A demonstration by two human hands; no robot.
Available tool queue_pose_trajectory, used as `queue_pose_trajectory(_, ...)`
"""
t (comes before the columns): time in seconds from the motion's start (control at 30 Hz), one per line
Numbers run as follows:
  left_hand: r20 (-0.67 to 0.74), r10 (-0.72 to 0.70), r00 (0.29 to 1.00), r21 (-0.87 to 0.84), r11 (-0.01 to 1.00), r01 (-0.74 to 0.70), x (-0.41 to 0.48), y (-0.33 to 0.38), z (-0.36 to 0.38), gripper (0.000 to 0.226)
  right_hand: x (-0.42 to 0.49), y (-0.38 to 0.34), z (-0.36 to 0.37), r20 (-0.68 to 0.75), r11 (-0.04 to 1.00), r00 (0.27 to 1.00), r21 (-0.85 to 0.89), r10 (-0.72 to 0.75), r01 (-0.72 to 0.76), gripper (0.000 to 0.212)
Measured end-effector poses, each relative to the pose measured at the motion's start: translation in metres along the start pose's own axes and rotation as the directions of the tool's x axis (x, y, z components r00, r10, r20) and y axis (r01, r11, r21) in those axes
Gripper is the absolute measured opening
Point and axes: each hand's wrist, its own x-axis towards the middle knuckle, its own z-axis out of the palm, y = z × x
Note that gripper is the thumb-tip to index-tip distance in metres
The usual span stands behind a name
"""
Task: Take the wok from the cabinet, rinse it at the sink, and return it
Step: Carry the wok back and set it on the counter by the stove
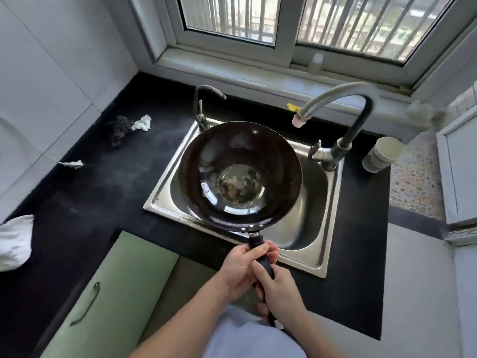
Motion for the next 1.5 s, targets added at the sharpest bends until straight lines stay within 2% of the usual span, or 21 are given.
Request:
queue_pose_trajectory(0.1,-0.098,0.072,0.993,-0.076,0.994,-0.079,-0.006,-0.018,0.011,0.025,-0.004,0.005,-0.016,0.079,0.988,0.995,-0.134,-0.064,0.074,0.041)
queue_pose_trajectory(0.23,-0.201,0.157,0.967,-0.182,0.964,-0.195,-0.02,-0.039,0.016,0.018,-0.008,0.012,-0.027,0.207,0.979,0.977,-0.18,-0.059,0.098,0.041)
queue_pose_trajectory(0.4,-0.378,0.251,0.891,-0.277,0.888,-0.368,-0.049,-0.062,0.008,0.015,-0.015,0.025,-0.016,0.375,0.949,0.926,-0.271,-0.05,0.161,0.044)
queue_pose_trajectory(0.57,-0.543,0.321,0.776,-0.334,0.765,-0.55,-0.093,-0.081,-0.011,0.015,-0.035,0.03,0.016,0.563,0.909,0.826,-0.336,-0.016,0.246,0.042)
queue_pose_trajectory(0.8,-0.707,0.339,0.62,-0.398,0.534,-0.746,-0.158,-0.119,-0.04,0.013,-0.072,0.039,0.065,0.763,0.818,0.638,-0.43,0.103,0.382,0.043)
queue_pose_trajectory(0.97,-0.797,0.335,0.502,-0.362,0.401,-0.842,-0.212,-0.163,-0.065,0.029,-0.112,0.065,0.105,0.832,0.762,0.521,-0.46,0.191,0.455,0.041)
queue_pose_trajectory(1.1,-0.858,0.317,0.404,-0.299,0.333,-0.895,-0.269,-0.212,-0.083,0.029,-0.16,0.098,0.137,0.863,0.699,0.417,-0.485,0.285,0.526,0.044)
queue_pose_trajectory(1.23,-0.909,0.269,0.319,-0.259,0.237,-0.936,-0.32,-0.264,-0.099,0.043,-0.21,0.131,0.165,0.873,0.639,0.327,-0.488,0.363,0.594,0.042)
queue_pose_trajectory(1.5,-0.971,0.164,0.173,-0.167,0.047,-0.985,-0.41,-0.374,-0.124,0.043,-0.312,0.207,0.213,0.845,0.531,0.155,-0.453,0.512,0.716,0.041)
